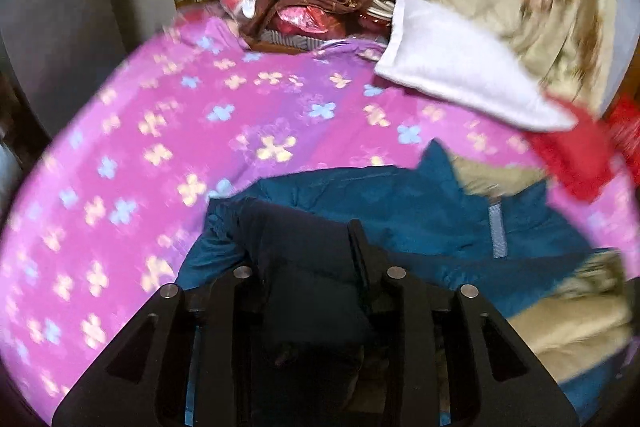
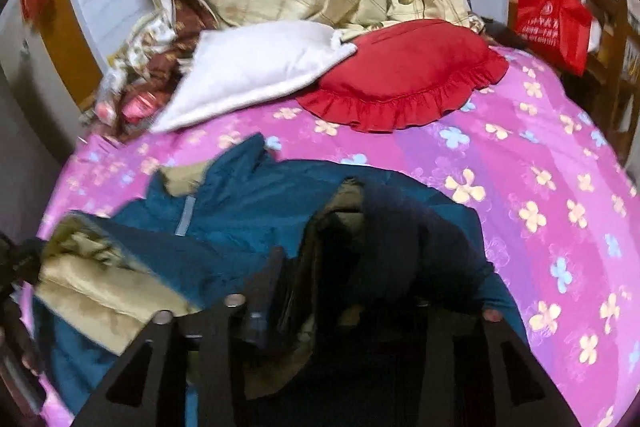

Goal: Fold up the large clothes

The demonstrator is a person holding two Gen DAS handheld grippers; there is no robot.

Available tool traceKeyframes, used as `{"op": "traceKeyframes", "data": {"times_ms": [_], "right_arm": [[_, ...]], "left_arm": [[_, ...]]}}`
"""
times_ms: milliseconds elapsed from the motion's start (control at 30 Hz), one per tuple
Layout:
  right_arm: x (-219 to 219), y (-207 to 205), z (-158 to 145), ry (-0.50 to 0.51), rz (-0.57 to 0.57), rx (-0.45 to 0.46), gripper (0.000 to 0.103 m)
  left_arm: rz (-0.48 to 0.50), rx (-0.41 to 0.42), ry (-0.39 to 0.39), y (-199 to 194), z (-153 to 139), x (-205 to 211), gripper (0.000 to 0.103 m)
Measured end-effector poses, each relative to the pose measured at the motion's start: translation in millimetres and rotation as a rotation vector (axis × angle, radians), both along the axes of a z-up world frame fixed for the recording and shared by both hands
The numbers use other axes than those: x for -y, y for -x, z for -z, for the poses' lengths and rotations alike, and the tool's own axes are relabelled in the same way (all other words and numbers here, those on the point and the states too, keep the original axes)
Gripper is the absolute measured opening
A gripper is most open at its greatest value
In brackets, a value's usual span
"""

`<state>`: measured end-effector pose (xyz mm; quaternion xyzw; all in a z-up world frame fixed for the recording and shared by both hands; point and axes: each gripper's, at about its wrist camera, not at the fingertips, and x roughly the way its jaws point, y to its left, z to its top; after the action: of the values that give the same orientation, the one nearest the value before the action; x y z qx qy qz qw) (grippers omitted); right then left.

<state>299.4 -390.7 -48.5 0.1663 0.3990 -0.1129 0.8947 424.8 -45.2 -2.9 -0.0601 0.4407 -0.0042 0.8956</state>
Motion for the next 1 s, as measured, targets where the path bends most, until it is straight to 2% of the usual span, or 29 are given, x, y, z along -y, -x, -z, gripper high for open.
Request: {"op": "traceKeyframes", "data": {"times_ms": [133,200,233,267,367,500,733,800,833,933,1000], "right_arm": [[4.4,15.8,-23.3,-0.078,0.006,0.062,0.050],[1.4,27.3,-46.0,-0.065,0.007,0.124,0.065],[-1.4,30.1,-53.2,-0.052,0.008,0.144,0.069],[-5.9,36.8,-65.3,-0.023,0.014,0.181,0.075],[-22.1,45.7,-75.9,0.050,0.001,0.193,0.075],[-46.8,41.2,-49.9,0.103,-0.073,0.101,0.075],[-58.2,23.0,11.4,0.121,-0.105,-0.015,0.075],[-55.6,17.2,21.0,0.128,-0.097,-0.028,0.075],[-53.4,14.4,25.0,0.128,-0.089,-0.030,0.075],[-47.0,6.9,28.0,0.130,-0.069,-0.031,0.075],[-42.5,0.7,27.7,0.139,-0.054,-0.033,0.075]], "left_arm": [[-0.006,-0.041,0.243,7.7,-18.0,-32.9,0.034],[-0.010,-0.051,0.358,13.5,-25.4,-45.5,0.042],[-0.007,-0.055,0.415,15.8,-29.5,-51.1,0.043],[-0.006,-0.056,0.451,18.2,-32.6,-54.5,0.043],[0.009,-0.045,0.523,26.1,-45.5,-61.6,0.046],[0.035,-0.020,0.604,33.4,-61.0,-69.7,0.052],[0.054,0.060,0.769,37.6,-84.2,-94.0,0.067],[0.047,0.097,0.771,39.8,-90.4,-99.3,0.075],[0.041,0.112,0.730,41.5,-93.1,-97.3,0.078],[0.096,0.124,0.487,46.2,-92.7,-67.2,0.079],[0.152,0.124,0.371,49.9,-79.7,-43.4,0.079]]}}
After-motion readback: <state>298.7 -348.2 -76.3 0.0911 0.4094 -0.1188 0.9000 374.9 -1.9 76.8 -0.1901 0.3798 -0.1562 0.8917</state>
